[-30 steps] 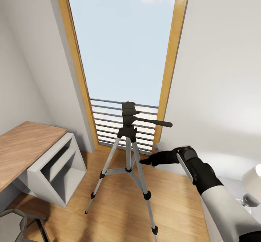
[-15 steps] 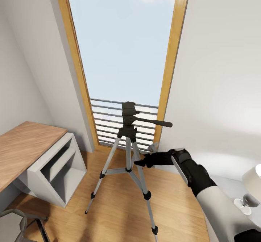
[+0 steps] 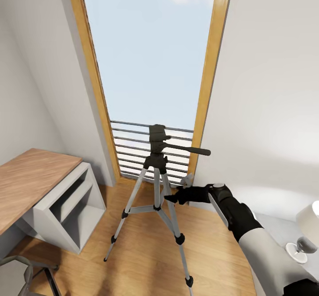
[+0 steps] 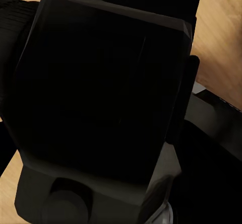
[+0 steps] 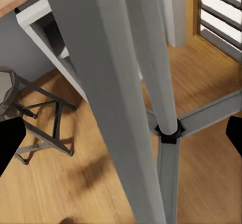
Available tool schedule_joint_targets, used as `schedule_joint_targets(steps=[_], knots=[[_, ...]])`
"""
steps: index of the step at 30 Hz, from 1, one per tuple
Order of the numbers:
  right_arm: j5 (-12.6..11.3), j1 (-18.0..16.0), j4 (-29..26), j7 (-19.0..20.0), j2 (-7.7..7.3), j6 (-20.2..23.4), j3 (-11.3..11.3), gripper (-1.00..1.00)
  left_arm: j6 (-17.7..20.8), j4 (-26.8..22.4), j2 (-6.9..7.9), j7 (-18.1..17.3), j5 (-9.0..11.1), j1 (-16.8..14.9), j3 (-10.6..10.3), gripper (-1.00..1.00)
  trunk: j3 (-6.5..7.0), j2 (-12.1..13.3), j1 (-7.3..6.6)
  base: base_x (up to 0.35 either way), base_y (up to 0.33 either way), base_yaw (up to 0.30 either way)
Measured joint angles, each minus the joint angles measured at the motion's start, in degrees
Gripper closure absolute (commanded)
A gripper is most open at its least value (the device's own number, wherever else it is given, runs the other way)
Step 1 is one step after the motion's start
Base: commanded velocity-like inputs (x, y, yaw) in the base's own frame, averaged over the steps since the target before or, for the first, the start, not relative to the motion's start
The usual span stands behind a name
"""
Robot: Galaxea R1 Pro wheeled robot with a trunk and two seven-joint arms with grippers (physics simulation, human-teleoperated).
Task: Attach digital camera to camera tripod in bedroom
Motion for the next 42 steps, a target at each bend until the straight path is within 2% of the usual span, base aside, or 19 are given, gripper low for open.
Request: schedule_joint_targets(steps=[1,4,10,20,29,42], knots=[[-0.01,0.0,0.26,-0.05,0.01,-0.32,0.0,-1.0,0.0,0.02,0.0,0.0,0.0,0.0,0.0,1.0,0.0,0.0,0.0,0.0,0.0,0.0],[-0.04,0.0,5.84,-1.53,0.4,-5.16,-0.22,-1.0,0.0,0.0,0.0,0.0,0.0,0.0,0.0,1.0,0.0,0.0,0.0,0.0,0.0,0.0],[-0.1,0.0,11.35,-3.88,1.38,-11.23,-0.39,-1.0,0.0,0.01,0.0,0.0,0.0,0.0,0.0,1.0,0.0,0.0,0.0,0.0,0.0,0.0],[-0.29,-0.01,13.08,-4.68,2.7,-13.24,-0.48,-1.0,0.0,0.01,0.0,0.0,0.0,0.0,0.0,1.0,0.0,0.0,0.0,0.0,0.0,0.0],[-0.32,-0.01,14.24,-5.71,5.11,-14.42,-0.68,-1.0,0.0,0.03,0.0,0.0,0.0,0.0,0.0,1.0,0.0,0.0,0.0,0.0,0.0,0.0],[-0.22,-0.01,19.74,-13.13,7.1,-25.36,-2.56,-1.0,0.0,0.02,0.0,0.0,0.0,0.0,0.0,1.0,0.0,0.0,0.0,0.0,0.0,0.0]])
